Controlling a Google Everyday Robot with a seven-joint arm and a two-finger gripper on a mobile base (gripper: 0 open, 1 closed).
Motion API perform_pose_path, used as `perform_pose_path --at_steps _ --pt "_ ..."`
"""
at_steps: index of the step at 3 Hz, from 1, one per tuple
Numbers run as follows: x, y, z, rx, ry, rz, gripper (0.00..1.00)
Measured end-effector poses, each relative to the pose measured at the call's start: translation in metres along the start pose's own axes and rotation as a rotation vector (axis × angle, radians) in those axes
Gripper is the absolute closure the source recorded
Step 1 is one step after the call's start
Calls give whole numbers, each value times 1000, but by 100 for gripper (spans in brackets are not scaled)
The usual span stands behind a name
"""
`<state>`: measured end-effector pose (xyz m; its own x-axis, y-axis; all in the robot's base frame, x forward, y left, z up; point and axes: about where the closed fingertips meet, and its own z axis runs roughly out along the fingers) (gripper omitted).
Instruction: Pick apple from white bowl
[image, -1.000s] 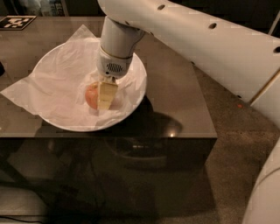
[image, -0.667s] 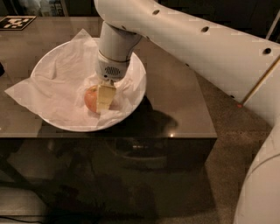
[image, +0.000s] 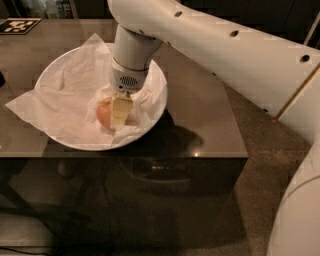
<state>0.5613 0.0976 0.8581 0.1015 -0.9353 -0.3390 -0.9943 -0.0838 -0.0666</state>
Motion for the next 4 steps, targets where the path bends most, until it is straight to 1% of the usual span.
perform_pose_path --at_steps 2,3,4 --pt "0 0 0 0 0 0 13" --pt "0 0 0 0 0 0 0" --pt "0 0 0 0 0 0 0"
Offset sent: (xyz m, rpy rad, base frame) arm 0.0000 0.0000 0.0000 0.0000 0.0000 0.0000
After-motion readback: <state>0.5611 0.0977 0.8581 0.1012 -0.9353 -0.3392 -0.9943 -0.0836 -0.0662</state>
